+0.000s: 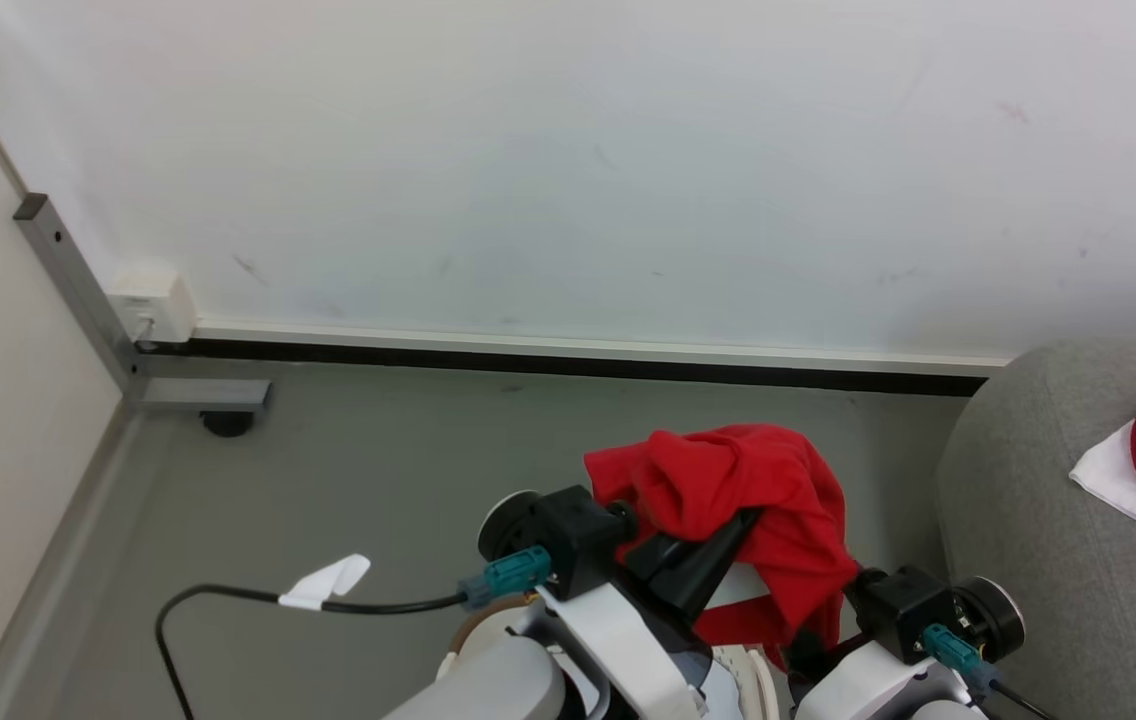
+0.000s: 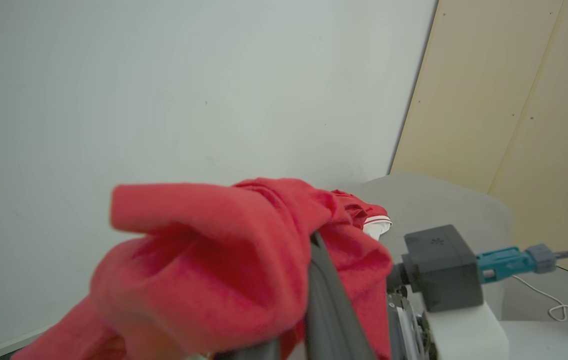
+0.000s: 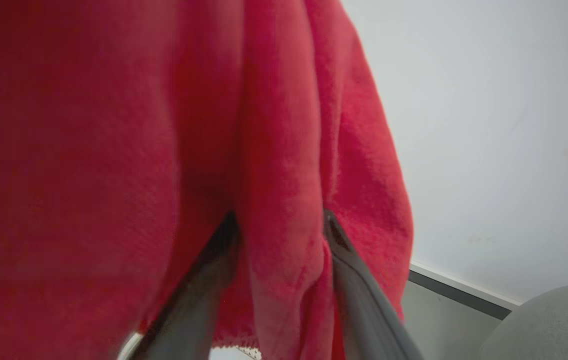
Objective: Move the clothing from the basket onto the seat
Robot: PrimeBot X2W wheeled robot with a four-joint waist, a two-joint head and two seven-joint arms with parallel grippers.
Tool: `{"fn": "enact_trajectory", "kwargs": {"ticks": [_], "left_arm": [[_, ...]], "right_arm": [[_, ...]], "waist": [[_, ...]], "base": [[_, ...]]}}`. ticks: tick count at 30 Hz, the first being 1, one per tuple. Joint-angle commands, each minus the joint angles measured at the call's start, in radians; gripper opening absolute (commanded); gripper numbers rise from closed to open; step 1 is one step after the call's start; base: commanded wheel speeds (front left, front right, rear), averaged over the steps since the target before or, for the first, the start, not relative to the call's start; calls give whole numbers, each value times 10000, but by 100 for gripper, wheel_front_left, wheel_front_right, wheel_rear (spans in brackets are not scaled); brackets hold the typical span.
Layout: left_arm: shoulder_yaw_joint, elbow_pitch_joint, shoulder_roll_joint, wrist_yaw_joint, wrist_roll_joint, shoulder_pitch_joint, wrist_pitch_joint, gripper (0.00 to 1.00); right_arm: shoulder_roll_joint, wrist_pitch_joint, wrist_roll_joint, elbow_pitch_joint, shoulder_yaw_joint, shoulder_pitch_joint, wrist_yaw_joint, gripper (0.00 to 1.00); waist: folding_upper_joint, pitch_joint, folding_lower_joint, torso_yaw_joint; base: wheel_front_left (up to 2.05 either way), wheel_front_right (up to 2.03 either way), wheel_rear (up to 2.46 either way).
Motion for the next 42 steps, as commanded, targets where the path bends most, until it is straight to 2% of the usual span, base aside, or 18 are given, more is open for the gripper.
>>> {"fn": "enact_trajectory", "kwargs": {"ticks": [1,21,22,23,24,26,34,42], "left_arm": [[-5,-36,-4,-9,51,124,11,0],[267,219,237,213,-121,64,-84,0],[277,241,240,228,-114,67,-90,11],[288,264,246,231,-109,77,-97,38],[291,292,252,225,-107,95,-103,48],[280,334,246,260,-114,139,-109,100],[175,467,216,299,-62,221,-133,100],[183,744,279,366,184,386,-191,100]], "right_arm": [[4,1,39,73,-53,-100,-23,0],[46,-1,510,-508,-280,154,-23,0],[44,-1,568,-577,-340,179,-23,0],[44,1,623,-634,-399,195,-23,0],[45,-1,683,-691,-450,208,-23,0],[43,-1,821,-794,-569,231,-23,0],[-46,-1,1382,-1238,-1223,329,-23,0],[-435,-1,1697,-1922,-2076,389,-23,0]], "waist": [[-1,-11,0,68],[-1,154,0,83],[-1,155,0,59],[-1,156,0,33],[-1,158,0,0],[-1,163,0,-77],[-1,250,0,-587],[-1,461,0,-1638]], "base": [[0,0,0],[0,0,0],[0,0,0],[0,0,0],[0,0,0],[0,0,0],[0,0,0],[0,0,0]]}}
